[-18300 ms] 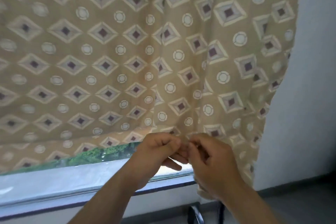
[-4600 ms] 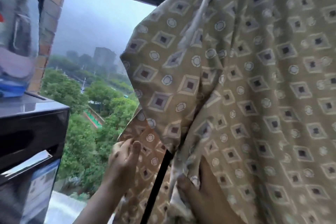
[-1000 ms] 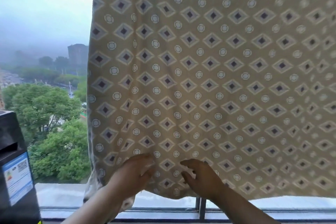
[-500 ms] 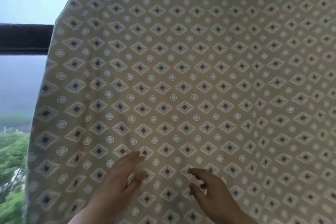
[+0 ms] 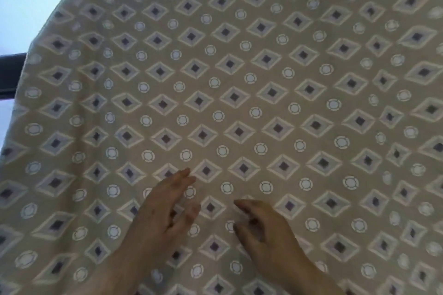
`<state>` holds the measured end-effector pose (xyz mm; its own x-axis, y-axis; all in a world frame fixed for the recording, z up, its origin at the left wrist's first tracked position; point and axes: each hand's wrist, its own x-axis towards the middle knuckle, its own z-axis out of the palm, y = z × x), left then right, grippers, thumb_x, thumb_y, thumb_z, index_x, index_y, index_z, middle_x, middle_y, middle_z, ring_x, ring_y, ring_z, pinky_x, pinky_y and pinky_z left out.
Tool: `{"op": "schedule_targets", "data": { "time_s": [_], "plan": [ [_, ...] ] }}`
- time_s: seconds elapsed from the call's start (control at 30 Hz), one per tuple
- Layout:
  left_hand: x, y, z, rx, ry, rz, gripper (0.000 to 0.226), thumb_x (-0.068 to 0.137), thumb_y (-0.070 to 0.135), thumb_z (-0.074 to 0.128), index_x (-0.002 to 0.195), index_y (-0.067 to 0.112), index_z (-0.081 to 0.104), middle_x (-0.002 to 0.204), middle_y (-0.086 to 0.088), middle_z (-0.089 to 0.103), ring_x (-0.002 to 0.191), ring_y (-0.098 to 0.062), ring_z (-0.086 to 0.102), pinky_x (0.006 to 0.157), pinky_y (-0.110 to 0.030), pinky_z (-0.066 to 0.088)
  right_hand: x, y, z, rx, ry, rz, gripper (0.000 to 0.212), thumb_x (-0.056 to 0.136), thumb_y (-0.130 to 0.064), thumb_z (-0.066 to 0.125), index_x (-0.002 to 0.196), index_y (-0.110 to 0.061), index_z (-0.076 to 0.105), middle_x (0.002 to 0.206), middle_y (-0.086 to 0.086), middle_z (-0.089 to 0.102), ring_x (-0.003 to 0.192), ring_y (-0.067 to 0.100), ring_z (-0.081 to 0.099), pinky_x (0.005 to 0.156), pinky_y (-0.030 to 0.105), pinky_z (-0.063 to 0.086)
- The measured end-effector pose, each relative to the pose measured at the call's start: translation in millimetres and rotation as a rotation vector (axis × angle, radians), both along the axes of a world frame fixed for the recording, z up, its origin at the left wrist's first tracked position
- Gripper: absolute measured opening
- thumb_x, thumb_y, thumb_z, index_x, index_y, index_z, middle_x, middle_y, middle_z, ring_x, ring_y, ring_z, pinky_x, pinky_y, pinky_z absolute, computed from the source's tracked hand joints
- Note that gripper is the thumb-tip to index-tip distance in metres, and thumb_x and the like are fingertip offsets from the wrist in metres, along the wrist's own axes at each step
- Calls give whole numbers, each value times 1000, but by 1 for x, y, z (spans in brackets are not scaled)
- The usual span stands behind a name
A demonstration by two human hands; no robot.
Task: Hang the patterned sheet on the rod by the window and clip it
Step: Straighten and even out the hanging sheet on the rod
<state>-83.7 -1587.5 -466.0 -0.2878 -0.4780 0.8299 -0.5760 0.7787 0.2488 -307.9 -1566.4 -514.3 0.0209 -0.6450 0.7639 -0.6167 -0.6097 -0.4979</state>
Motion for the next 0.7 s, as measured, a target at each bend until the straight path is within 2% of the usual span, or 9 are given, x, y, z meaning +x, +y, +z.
{"op": "schedule_targets", "data": {
  "time_s": [0.13,0.2,0.3,0.37,0.43,0.47,0.6,0.7],
  "plan": [
    [18,-14,-24,17,-7,-3,43,76,74,39,117,62,42,137,45,31,130,18,28,108,-20,33,30,-17,-5,-27,-52,19,30,79,-51,54,107,-60,47,117,-37,48,104,-11,51,83,3,38],
    [28,-21,-37,-7,4,-18,44,76,69,37,119,61,39,136,44,34,129,20,25,107,-15,28,39,-21,-10,-80,-52,3,29,82,-47,57,108,-57,48,113,-36,50,102,-10,53,82,4,40],
    [39,-32,-56,-21,71,-65,49,75,68,36,122,57,42,135,44,31,129,23,23,100,1,19,43,-26,-22,-167,-130,-4,31,90,-21,64,105,-48,57,103,-29,61,99,-8,57,77,3,42],
    [41,-36,-52,-36,137,-116,49,77,66,37,124,53,45,135,42,34,130,20,27,105,-4,22,47,-23,-15,-209,-164,-60,29,89,-19,63,100,-45,62,103,-26,63,94,-4,61,73,5,44],
    [39,-35,-24,-32,234,-166,42,78,66,38,118,57,46,133,41,38,131,12,34,111,-23,32,49,-16,15,-209,-146,-106,21,85,-29,59,97,-45,64,106,-27,62,93,-2,63,72,9,47],
    [37,-34,-3,-50,268,-174,39,78,65,38,115,58,47,131,42,41,130,11,37,109,-27,35,48,-13,38,-204,-138,-115,19,84,-32,58,96,-45,64,108,-28,61,94,-3,63,73,10,48],
    [35,-24,105,-210,339,-198,37,80,61,40,115,55,51,132,45,39,127,17,37,101,-17,34,64,-10,157,-298,-92,-106,20,88,-32,55,97,-48,62,110,-29,59,99,-3,60,75,9,47],
    [35,-21,181,-264,340,-197,37,84,52,44,118,44,56,130,31,53,126,11,43,99,-10,37,81,-21,246,-326,-77,-90,21,88,-29,52,98,-44,61,104,-29,60,100,-7,57,77,8,46]
  ]
}}
